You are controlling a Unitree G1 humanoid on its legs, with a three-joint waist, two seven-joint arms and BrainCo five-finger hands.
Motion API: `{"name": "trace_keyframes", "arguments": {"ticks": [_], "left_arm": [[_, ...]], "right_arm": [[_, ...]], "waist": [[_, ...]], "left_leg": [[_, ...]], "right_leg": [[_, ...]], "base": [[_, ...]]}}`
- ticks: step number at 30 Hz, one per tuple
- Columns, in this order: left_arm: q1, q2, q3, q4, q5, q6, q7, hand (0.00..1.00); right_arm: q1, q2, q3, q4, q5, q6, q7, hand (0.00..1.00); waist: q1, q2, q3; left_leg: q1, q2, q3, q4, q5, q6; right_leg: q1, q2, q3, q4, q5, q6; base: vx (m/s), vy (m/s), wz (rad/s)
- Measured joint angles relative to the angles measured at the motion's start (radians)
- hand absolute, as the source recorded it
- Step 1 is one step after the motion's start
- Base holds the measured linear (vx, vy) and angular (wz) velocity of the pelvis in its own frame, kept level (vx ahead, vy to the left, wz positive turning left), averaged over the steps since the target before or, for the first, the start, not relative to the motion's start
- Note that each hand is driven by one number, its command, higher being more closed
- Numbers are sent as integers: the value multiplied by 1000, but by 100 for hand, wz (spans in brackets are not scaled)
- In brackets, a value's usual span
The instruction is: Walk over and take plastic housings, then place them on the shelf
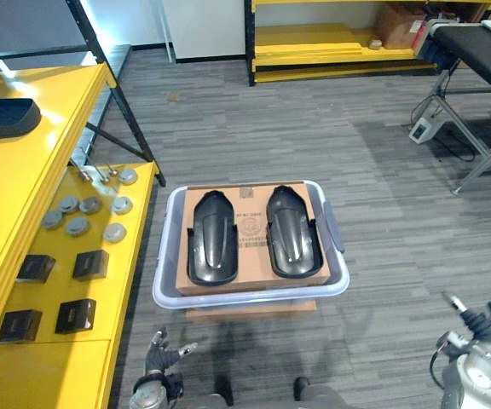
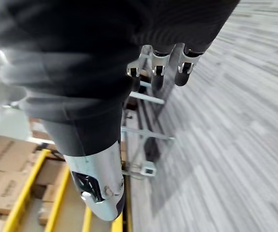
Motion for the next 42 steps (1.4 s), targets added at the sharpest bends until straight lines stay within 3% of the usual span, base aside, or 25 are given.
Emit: {"name": "trace_keyframes", "arguments": {"ticks": [5, 9, 11, 16, 21, 26, 27, 42], "left_arm": [[-3, 0, -37, 0, 0, -3, -6, 0], [-6, 0, -49, -1, 0, -21, -15, 0], [-8, -1, -70, -1, -1, -23, -13, 0], [-49, -3, -89, -1, -19, -29, 8, 0], [-89, -9, -116, -2, -23, -43, 34, 0], [-152, -22, -155, -3, -51, -53, 70, 0], [-160, -22, -156, -5, -59, -62, 74, 0], [-204, -24, -215, -19, -80, -65, 75, 0]], "right_arm": [[-123, -68, 160, 31, -112, -2, 3, 0], [-273, -110, 229, 171, -166, 20, 2, 0], [-374, -114, 261, 269, -183, 32, 1, 0], [-551, -119, 276, 458, -204, 83, -8, 0], [-705, -147, 277, 631, -229, 115, -43, 0], [-833, -231, 256, 849, -220, 146, -75, 0], [-851, -240, 251, 885, -218, 152, -85, 100], [-921, -276, 263, 954, -156, 132, -79, 100]], "waist": [[19, 3, 2], [32, 9, 31], [52, 22, 66], [82, 51, 153], [86, 58, 218], [87, 92, 265], [87, 95, 267], [80, 97, 297]], "left_leg": [[-47, -7, -26, -15, 32, 10], [-91, -16, -77, -37, 77, 17], [-121, -24, -100, -39, 98, 19], [-174, -32, -139, -86, 165, 26], [-226, -35, -166, -92, 198, 31], [-266, -38, -196, -93, 225, 32], [-276, -36, -201, -93, 227, 30], [-292, -31, -217, -95, 236, 18]], "right_leg": [[-34, -4, -27, -14, 19, 2], [-52, -9, -75, -33, 45, 3], [-72, -14, -90, -34, 56, 3], [-125, -19, -124, -35, 84, 7], [-163, -24, -144, -42, 106, 10], [-183, -25, -174, -49, 120, 10], [-193, -23, -178, -48, 121, 9], [-205, -9, -191, -42, 115, -1]], "base": [[-43, -3, 15], [-98, -4, 40], [-157, 27, 28], [-143, 33, 25], [-93, 30, 16], [-38, 5, 17], [-5, -29, 10], [5, -15, 2]]}}
